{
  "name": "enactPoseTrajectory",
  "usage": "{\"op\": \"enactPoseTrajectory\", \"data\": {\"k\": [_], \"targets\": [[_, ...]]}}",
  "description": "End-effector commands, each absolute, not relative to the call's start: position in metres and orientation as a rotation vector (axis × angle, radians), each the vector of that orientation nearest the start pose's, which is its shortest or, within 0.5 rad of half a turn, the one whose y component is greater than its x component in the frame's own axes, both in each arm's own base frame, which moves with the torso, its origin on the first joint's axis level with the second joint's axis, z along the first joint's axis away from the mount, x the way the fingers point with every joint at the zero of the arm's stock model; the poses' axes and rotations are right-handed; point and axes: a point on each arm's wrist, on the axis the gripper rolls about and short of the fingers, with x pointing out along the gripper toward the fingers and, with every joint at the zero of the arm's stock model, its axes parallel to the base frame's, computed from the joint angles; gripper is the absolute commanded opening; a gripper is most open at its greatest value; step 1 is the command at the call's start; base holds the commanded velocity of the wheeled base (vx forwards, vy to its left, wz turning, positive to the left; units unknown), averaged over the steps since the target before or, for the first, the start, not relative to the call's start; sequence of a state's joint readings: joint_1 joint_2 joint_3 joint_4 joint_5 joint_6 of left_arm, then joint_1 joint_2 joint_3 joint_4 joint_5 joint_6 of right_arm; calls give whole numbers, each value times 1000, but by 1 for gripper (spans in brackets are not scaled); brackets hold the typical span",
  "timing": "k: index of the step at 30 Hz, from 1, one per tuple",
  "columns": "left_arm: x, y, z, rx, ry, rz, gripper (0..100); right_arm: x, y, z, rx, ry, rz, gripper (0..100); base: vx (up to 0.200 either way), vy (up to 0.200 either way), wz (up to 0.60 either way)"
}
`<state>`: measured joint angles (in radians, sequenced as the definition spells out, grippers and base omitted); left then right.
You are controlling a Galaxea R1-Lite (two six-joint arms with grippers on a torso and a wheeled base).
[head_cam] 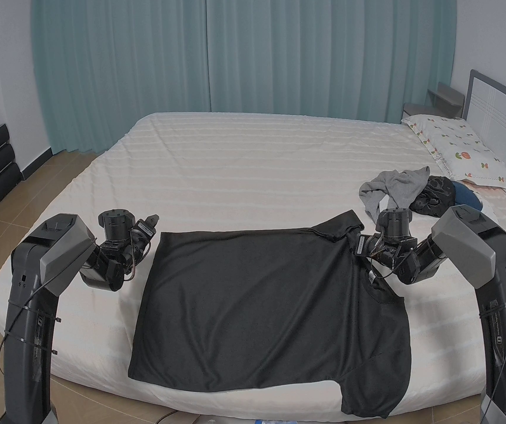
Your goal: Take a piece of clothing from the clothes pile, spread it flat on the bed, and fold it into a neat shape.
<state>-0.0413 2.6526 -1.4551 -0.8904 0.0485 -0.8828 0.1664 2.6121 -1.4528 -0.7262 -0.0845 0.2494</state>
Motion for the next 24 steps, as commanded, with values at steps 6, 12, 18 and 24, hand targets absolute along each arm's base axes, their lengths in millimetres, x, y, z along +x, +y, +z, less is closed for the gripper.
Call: {"op": "enactPoseTrajectory", "data": {"k": [6,12,18,24], "targets": [[496,-19,-26,-862,288,143,100,488,50,-9,221,406,-26,0,0,0,0],[496,-20,-26,-860,291,143,100,489,28,-10,256,404,-68,0,0,0,0],[496,-20,-26,-861,290,141,100,475,35,6,333,432,11,100,0,0,0],[496,-20,-27,-859,292,141,100,464,55,9,325,465,70,100,0,0,0]]}}
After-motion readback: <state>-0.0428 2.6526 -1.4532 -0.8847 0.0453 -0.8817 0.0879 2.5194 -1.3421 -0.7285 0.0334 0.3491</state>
